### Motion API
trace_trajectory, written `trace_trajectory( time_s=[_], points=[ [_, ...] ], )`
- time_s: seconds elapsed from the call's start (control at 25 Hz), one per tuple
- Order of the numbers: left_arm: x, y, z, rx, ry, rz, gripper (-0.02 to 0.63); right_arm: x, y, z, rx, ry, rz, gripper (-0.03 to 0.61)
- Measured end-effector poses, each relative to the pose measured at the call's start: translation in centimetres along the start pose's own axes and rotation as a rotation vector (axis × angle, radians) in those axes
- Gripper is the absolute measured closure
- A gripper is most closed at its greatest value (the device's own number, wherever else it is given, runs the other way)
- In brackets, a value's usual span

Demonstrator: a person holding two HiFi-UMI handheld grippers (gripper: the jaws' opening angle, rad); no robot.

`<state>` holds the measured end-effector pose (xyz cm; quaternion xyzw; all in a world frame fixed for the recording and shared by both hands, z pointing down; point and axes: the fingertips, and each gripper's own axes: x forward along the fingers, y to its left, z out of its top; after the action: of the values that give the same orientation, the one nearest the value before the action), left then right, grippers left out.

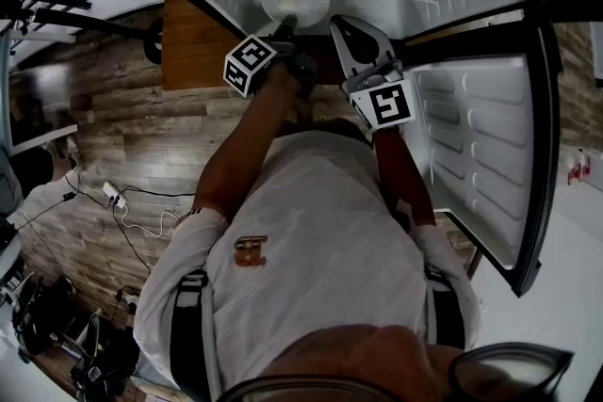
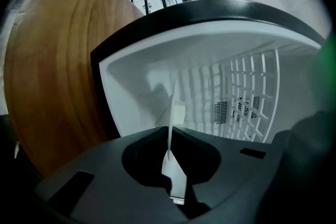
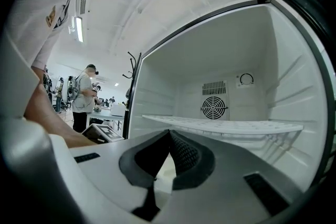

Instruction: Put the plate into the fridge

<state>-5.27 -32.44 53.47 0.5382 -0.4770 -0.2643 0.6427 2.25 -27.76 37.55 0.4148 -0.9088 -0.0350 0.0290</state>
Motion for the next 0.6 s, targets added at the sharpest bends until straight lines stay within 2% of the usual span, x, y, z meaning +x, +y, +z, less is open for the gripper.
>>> trace_trajectory(
  time_s=[0.2,0.44,0.6],
  points=[
    [0.4,0.3,0.0,0.0,0.008,0.023,0.586,0.2,-0.2,0.4,-0.001,-0.052,0.001,0.546],
    [0.9,0.2,0.1,0.004,0.016,0.036,0.586,0.2,-0.1,-0.9,0.015,0.018,0.011,0.546],
    [1.1,0.2,0.2,0.008,0.02,0.043,0.586,0.6,-0.3,-0.1,0.004,-0.041,0.011,0.546]
  ],
)
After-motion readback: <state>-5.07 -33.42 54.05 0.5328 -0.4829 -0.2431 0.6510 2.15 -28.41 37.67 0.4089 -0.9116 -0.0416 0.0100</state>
